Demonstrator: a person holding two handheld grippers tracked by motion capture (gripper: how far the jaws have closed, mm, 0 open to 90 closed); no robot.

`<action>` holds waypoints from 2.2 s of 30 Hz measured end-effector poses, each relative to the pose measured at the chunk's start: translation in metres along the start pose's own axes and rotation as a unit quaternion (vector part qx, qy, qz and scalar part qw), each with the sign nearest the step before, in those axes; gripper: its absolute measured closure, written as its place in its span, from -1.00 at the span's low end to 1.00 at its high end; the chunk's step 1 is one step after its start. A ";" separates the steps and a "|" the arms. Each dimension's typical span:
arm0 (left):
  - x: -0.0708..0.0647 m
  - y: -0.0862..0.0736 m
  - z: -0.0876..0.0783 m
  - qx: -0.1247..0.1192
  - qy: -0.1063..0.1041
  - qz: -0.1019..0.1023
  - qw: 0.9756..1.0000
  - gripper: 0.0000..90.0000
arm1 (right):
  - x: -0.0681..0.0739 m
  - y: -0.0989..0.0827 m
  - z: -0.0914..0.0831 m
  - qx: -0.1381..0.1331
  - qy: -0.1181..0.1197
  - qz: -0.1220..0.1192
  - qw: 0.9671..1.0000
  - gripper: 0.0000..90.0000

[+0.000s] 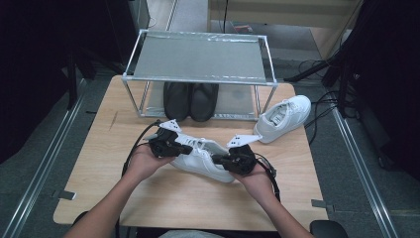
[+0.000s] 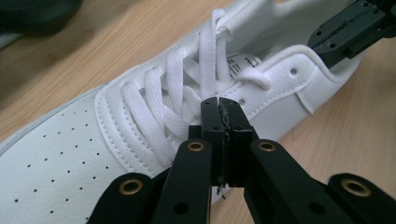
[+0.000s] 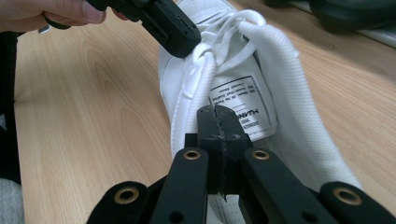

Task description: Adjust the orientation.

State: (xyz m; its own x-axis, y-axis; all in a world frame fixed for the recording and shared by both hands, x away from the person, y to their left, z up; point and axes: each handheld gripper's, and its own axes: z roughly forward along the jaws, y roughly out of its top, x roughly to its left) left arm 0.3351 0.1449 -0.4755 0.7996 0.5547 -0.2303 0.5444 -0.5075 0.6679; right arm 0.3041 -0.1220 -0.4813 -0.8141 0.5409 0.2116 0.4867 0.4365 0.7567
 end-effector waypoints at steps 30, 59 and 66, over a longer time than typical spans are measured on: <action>0.000 -0.025 -0.004 0.017 0.009 -0.022 1.000 0.98 | -0.043 0.014 0.003 -0.005 -0.027 0.007 1.000 1.00; 0.026 -0.016 -0.002 0.004 0.028 -0.033 0.999 0.96 | -0.008 -0.001 0.003 -0.001 0.018 -0.001 1.000 1.00; 0.029 -0.012 0.001 0.004 0.033 -0.031 0.999 0.91 | 0.004 -0.005 0.006 -0.005 0.034 -0.003 0.999 1.00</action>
State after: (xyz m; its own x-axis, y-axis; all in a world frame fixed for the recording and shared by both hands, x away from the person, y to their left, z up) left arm 0.3523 0.1660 -0.4908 0.7465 0.6266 -0.2240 0.5942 -0.4762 0.6482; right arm 0.3006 -0.1175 -0.4881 -0.8368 0.4877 0.2487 0.4788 0.4317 0.7644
